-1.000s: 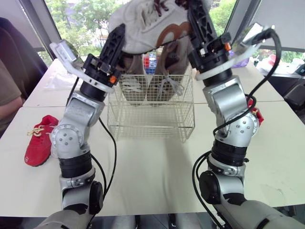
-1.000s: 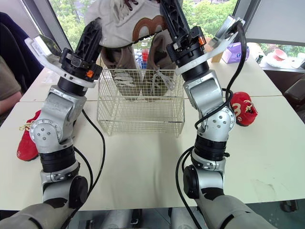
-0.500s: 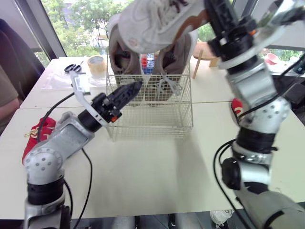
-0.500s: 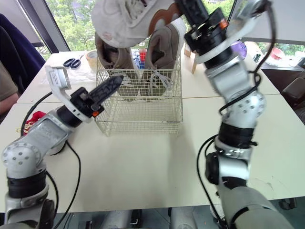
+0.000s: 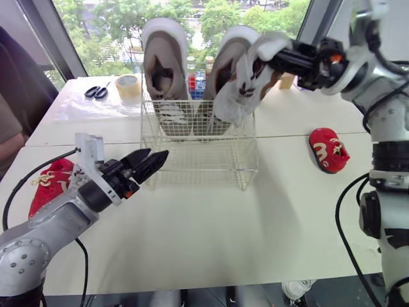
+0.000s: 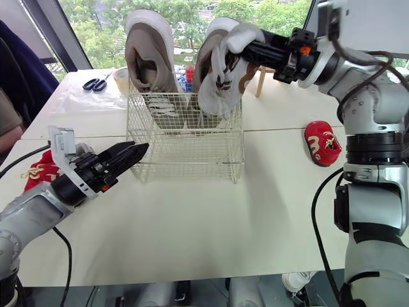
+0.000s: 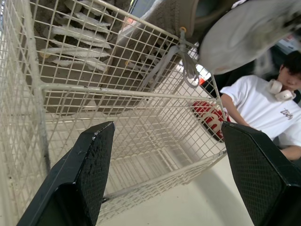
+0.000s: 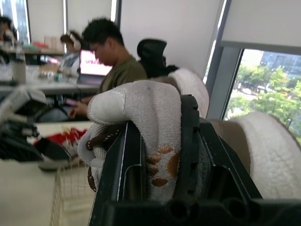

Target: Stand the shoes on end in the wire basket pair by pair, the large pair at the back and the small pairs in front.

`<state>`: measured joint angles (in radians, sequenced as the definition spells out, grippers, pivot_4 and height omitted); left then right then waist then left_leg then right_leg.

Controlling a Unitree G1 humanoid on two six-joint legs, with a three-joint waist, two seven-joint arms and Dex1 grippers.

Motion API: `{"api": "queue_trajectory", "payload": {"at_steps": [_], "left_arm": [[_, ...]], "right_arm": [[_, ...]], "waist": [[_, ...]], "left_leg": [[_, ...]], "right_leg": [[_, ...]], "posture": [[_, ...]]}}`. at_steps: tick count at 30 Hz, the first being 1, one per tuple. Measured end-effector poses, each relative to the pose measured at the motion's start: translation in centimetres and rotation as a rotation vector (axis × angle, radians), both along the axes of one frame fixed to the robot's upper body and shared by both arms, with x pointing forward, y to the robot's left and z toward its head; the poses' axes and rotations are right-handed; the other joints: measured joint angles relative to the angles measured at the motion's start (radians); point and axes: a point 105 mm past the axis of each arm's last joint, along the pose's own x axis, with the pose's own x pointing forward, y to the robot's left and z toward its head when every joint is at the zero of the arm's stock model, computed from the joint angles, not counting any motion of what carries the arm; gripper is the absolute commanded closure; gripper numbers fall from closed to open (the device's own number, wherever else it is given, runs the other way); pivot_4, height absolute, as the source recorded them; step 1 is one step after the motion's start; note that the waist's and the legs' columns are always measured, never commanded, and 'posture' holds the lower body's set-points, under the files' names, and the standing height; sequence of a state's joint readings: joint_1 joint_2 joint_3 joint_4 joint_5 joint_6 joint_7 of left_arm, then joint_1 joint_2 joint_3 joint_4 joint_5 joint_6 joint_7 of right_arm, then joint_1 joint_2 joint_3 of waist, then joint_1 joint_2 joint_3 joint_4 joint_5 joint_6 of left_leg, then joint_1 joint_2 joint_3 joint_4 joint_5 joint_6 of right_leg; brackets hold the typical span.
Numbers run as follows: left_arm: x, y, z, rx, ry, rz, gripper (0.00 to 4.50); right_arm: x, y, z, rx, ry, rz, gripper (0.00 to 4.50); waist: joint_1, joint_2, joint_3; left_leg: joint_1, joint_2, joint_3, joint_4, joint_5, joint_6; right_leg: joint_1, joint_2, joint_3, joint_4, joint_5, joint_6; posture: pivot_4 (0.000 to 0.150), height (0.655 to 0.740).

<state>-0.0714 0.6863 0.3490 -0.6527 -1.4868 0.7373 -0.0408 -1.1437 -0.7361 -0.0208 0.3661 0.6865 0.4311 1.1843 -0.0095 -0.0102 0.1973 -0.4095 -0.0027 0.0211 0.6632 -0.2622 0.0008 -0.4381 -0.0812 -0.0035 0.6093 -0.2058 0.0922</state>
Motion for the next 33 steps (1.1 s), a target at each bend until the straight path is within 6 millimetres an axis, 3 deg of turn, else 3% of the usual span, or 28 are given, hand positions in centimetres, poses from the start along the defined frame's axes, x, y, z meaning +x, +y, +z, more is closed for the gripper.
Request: {"api": "queue_trajectory", "payload": {"at_steps": [4, 9, 10, 12, 16, 22, 23, 25, 29, 31, 33], "left_arm": [[0.0, 0.0, 0.4, -0.001, -0.021, 0.005, 0.83], [0.0, 0.0, 0.7, 0.009, -0.040, 0.012, 0.83], [0.1, 0.1, 0.7, 0.012, -0.040, 0.015, 0.75], [0.1, 0.1, 0.7, 0.019, -0.041, 0.021, 0.75], [0.3, 0.4, 0.4, 0.039, -0.040, 0.041, 0.75], [0.3, 1.4, 0.2, 0.077, -0.029, 0.078, 0.75], [0.5, 2.0, 0.2, 0.098, -0.028, 0.098, 0.50], [1.0, 3.7, 0.8, 0.133, -0.036, 0.168, 0.05], [2.5, 7.7, 2.3, 0.229, -0.025, 0.345, 0.05], [3.2, 9.8, 2.4, 0.392, 0.020, 0.447, 0.05], [3.8, 12.5, 1.8, 0.545, 0.149, 0.542, 0.05]], "right_arm": [[1.3, 0.6, -2.1, -0.180, -0.047, -0.009, 3.75], [2.3, 1.2, -4.4, -0.279, -0.028, 0.023, 3.75], [2.5, 1.3, -4.7, -0.283, -0.020, 0.032, 2.76], [2.7, 1.3, -5.2, -0.293, 0.000, 0.039, 2.02], [3.0, 1.0, -5.8, -0.315, 0.024, 0.032, 0.05], [2.0, 0.0, -3.3, -0.244, 0.061, 0.037, 0.05], [1.5, -0.3, -2.6, -0.217, 0.060, 0.043, 0.00], [0.2, -0.7, -1.2, -0.163, 0.063, 0.077, 0.00], [-3.6, -0.3, 0.7, -0.097, 0.076, 0.218, 0.00], [-5.3, 0.5, 0.3, -0.113, 0.098, 0.283, 0.00], [-7.1, 1.6, -1.3, -0.173, 0.139, 0.349, 0.00]], "waist": [[-0.002, 0.000, 0.000], [0.001, 0.000, 0.000], [0.001, 0.000, 0.000], [-0.001, 0.000, 0.000], [-0.002, 0.000, 0.000], [-0.002, 0.000, 0.000], [-0.002, 0.000, 0.000], [-0.001, 0.000, 0.000], [-0.002, 0.000, 0.000], [-0.003, 0.000, 0.000], [-0.005, 0.000, 0.000]], "left_leg": [[0.000, 0.000, 0.001, 0.000, 0.000, 0.000], [0.000, 0.000, 0.000, 0.000, 0.000, 0.000], [0.000, 0.000, 0.000, 0.000, 0.000, 0.000], [0.000, 0.000, 0.000, 0.000, 0.000, 0.000], [0.000, 0.000, 0.000, 0.000, 0.000, 0.000], [0.000, 0.000, 0.000, 0.000, 0.000, 0.000], [0.000, 0.000, -0.001, 0.000, 0.000, 0.000], [0.000, 0.001, -0.001, 0.000, 0.000, 0.000], [0.000, 0.001, -0.002, 0.000, 0.000, 0.000], [0.001, 0.001, -0.001, 0.000, 0.000, 0.000], [0.001, 0.001, -0.001, -0.001, 0.000, 0.000]], "right_leg": [[0.000, 0.000, 0.001, -0.001, 0.000, 0.000], [0.000, 0.000, 0.000, 0.000, 0.000, 0.000], [0.000, 0.000, 0.000, 0.000, 0.000, 0.000], [0.000, 0.000, 0.001, 0.000, 0.000, 0.000], [0.000, 0.000, 0.001, 0.000, 0.000, 0.000], [-0.002, 0.000, 0.001, 0.002, 0.000, 0.000], [-0.002, 0.000, 0.001, 0.002, 0.000, 0.000], [-0.002, -0.001, 0.001, 0.002, 0.000, 0.000], [-0.002, -0.001, 0.001, 0.002, 0.000, 0.000], [-0.002, 0.000, 0.001, 0.002, 0.000, 0.000], [-0.003, 0.000, 0.001, 0.003, 0.000, 0.000]], "posture": [[0.150, 0.7400], [0.150, 0.7400], [0.150, 0.7400], [0.150, 0.7400], [0.150, 0.7400], [0.150, 0.7400], [0.150, 0.7400], [0.150, 0.7400], [0.150, 0.7400], [0.150, 0.7400], [0.150, 0.7400]]}}
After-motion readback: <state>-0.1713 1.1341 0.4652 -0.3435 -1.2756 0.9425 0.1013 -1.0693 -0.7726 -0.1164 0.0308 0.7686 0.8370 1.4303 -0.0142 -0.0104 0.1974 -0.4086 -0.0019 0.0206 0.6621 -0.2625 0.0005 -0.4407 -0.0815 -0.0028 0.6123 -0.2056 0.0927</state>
